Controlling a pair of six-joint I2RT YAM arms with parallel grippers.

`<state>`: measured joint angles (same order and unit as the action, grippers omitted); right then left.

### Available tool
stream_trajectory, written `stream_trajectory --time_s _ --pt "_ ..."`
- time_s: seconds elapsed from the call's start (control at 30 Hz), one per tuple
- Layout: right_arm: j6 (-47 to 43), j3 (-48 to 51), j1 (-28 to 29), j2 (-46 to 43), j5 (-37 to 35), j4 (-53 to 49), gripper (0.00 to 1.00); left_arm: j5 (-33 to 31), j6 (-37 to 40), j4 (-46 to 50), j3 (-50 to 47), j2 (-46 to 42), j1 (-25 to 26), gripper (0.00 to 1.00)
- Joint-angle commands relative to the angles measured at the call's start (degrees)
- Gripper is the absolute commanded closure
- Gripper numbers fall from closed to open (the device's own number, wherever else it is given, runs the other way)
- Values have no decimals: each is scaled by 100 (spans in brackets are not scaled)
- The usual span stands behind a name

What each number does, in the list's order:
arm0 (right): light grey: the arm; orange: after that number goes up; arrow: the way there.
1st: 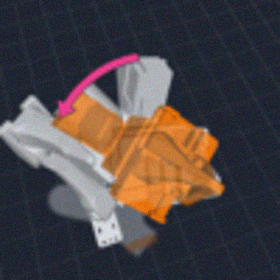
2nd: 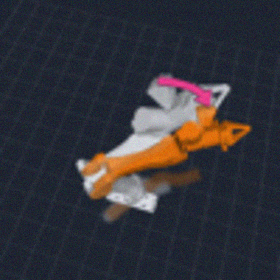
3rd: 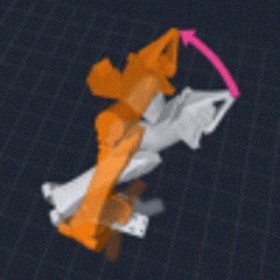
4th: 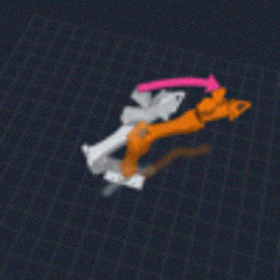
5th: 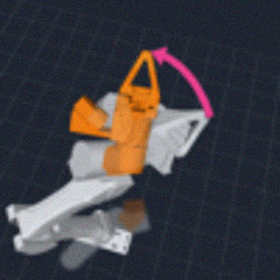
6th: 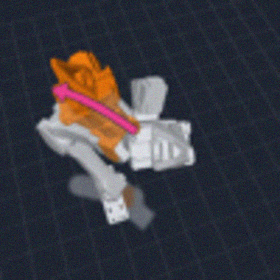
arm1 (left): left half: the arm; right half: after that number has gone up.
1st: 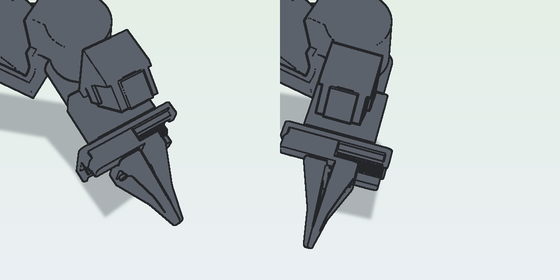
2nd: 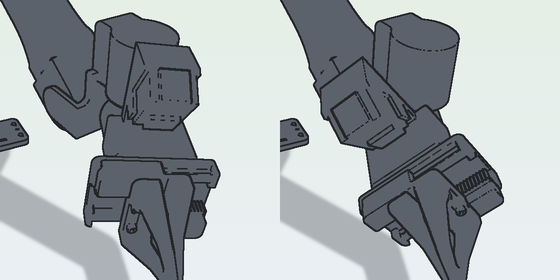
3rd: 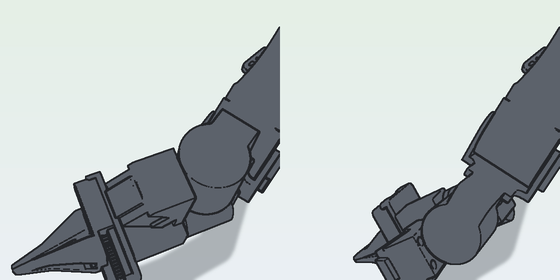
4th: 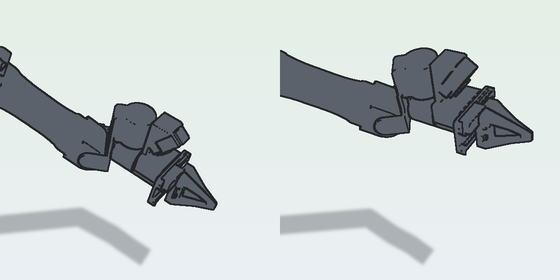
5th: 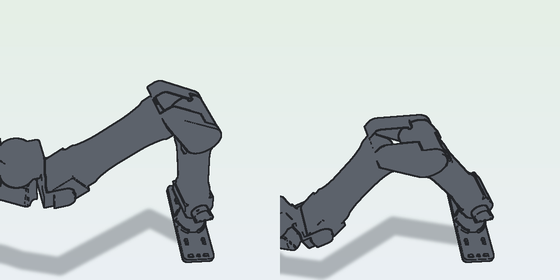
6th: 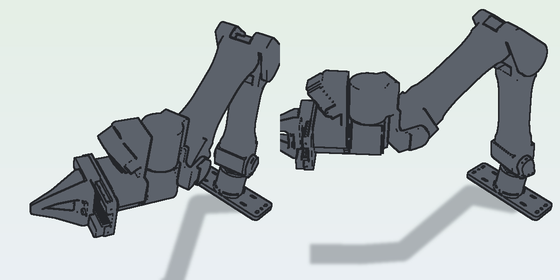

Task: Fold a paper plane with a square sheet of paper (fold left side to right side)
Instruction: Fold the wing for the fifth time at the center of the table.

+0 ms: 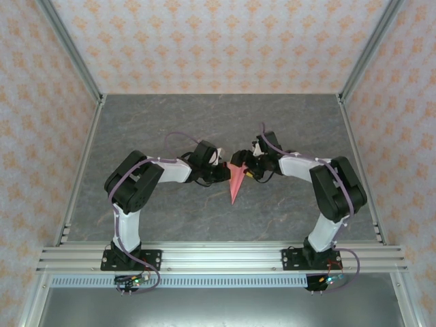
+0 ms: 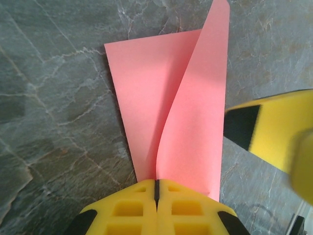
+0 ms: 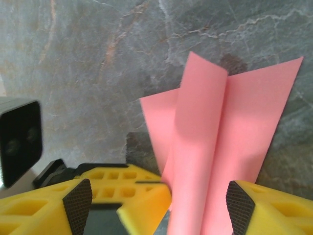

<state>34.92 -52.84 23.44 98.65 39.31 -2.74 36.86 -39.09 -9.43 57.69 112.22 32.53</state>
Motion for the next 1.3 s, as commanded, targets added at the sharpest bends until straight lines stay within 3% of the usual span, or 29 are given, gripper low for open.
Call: stream_trajectory --time_s 0.0,0.13,0.27,0.37,0.57,1.27 --pt "59 18 37 -484 -270 -244 26 -145 47 3 -118 255 -31 100" --pt "103 113 53 -608 -299 -271 40 -128 42 -11 -107 265 -30 100" --pt "231 103 78 -387 -90 -117 70 -124 51 1 -103 255 -28 100" --pt "270 23 130 -208 -59 -102 83 -118 60 17 -85 250 -28 100" --pt "288 -108 178 31 -90 -121 88 -109 60 25 -55 282 -16 100" --pt "-68 -483 289 505 -388 -797 89 -109 147 171 46 274 8 100"
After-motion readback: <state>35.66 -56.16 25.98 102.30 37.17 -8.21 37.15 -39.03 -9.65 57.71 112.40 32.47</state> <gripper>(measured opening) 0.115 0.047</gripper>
